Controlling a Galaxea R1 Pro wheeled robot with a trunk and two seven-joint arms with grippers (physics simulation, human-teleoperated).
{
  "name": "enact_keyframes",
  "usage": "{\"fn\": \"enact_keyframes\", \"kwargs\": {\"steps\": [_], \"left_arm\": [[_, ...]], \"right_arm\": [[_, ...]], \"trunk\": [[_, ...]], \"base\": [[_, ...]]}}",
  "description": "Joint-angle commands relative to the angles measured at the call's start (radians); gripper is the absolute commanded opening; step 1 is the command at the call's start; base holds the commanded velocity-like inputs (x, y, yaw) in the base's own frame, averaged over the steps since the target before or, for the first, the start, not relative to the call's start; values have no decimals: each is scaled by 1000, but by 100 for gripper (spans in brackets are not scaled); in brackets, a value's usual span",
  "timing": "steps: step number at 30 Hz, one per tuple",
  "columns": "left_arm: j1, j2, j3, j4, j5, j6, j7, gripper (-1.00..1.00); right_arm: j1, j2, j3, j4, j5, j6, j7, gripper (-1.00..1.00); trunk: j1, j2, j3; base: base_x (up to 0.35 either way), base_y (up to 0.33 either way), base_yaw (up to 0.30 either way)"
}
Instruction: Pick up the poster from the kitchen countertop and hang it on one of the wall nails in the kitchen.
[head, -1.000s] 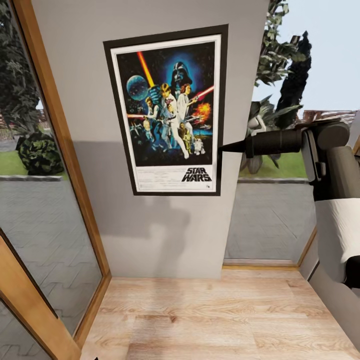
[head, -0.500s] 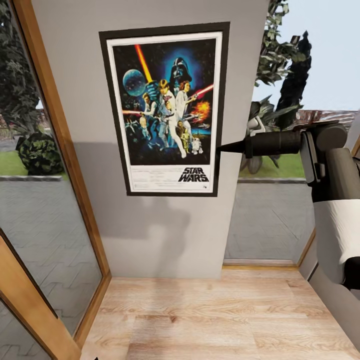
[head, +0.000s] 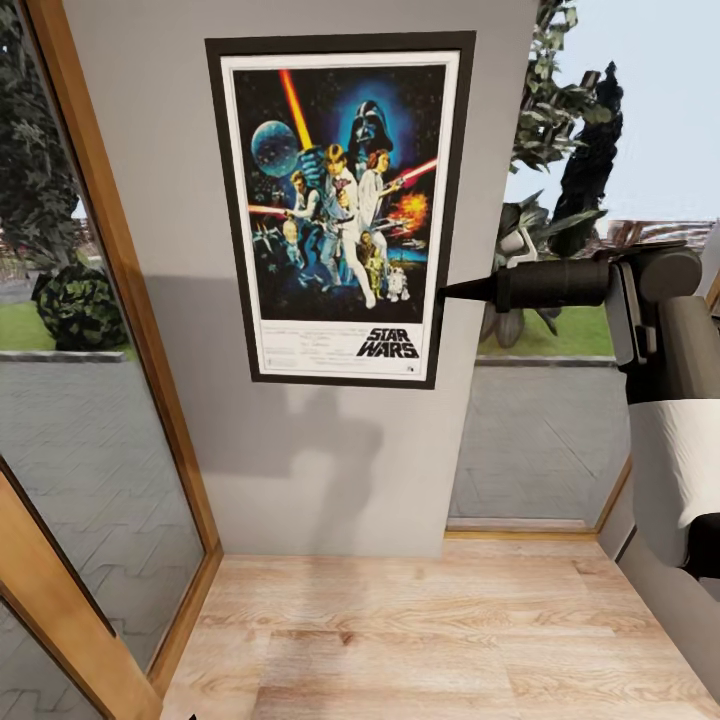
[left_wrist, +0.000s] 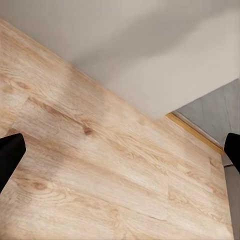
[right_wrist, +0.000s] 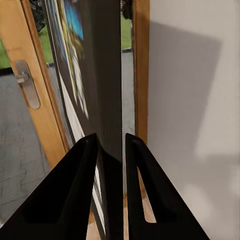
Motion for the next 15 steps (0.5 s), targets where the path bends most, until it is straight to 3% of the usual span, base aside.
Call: {"fn": "enact_keyframes", "kwargs": {"steps": [1, 15], "left_arm": [[-1, 0, -6, 1, 5, -5, -2, 100], [-1, 0, -6, 1, 5, -5, -2, 100]], "right_arm": [[-1, -1, 1, 0, 0, 10, 4, -100], [-1, 0, 1, 2, 0, 10, 3, -100]], "trunk": [[1, -2, -2], [1, -2, -2]], "base": [[0, 0, 0], [0, 0, 0]]}}
